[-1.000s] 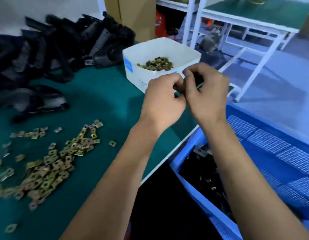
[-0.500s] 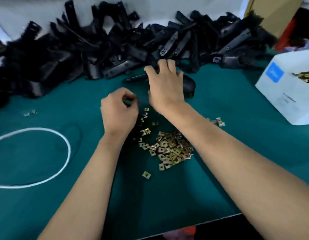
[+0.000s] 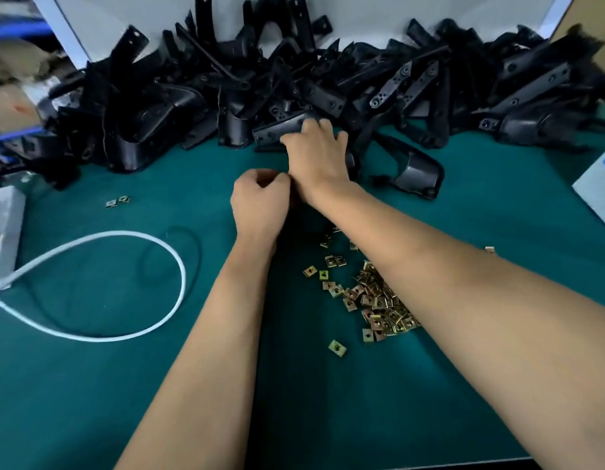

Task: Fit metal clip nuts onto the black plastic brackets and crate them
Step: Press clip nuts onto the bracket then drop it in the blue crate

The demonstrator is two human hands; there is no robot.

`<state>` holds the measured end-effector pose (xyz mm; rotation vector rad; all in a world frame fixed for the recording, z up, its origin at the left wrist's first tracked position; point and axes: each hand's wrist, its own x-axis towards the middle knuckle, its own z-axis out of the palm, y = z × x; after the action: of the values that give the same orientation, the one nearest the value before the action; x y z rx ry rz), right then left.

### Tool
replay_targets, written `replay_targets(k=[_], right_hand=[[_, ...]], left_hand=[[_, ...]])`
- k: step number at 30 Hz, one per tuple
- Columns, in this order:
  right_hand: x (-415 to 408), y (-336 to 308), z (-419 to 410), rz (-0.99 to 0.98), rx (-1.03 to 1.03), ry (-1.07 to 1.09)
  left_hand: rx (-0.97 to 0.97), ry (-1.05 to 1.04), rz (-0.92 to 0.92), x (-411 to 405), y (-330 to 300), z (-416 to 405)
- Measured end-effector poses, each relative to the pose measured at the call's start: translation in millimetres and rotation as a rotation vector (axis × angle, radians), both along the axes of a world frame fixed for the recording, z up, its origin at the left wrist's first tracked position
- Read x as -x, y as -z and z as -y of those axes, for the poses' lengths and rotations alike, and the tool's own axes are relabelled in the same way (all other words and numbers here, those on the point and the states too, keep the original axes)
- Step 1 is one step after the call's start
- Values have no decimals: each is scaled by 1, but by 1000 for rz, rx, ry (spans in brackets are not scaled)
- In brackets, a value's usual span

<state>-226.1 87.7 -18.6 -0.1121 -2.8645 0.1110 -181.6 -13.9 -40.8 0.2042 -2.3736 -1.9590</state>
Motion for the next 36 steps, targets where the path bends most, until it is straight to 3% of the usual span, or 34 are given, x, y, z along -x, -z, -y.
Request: replay_targets(k=[2, 4, 6, 7, 9, 11, 13, 18, 25, 29, 32, 36], right_hand=[[-4, -9, 1, -38, 308, -55], [-14, -22, 0, 6, 832, -210], [-29, -36, -4, 37, 1240, -321], [-36, -42, -9, 10, 1325, -362], [-53, -49, -18, -122, 1268, -442], [-74, -49, -29, -324, 974, -466], [-96, -41, -42, -379, 702, -483], [-134, -8, -54, 131, 439, -627], [-133, 7, -42, 278, 266, -617], [-134, 10, -42, 149, 334, -580], [-134, 10, -47, -43, 585, -498], [-131, 14, -52, -116, 963, -405]], left_hand=[[-304, 102, 82, 2, -4, 3], [-608, 296, 165, 1, -9, 7], [-748, 412, 205, -1, -11, 10], [-771, 421, 208, -1, -11, 10], [-762, 348, 200, -1, -11, 7], [-774, 228, 182, -1, -10, 7], [-772, 126, 148, 2, -7, 9], [-784, 65, 111, 3, -2, 10], [-586, 94, 21, -3, 0, 2], [-333, 71, -156, -6, 2, -1], [-192, -85, -327, -7, 2, 0], [-152, -180, -444, -2, 2, 8]])
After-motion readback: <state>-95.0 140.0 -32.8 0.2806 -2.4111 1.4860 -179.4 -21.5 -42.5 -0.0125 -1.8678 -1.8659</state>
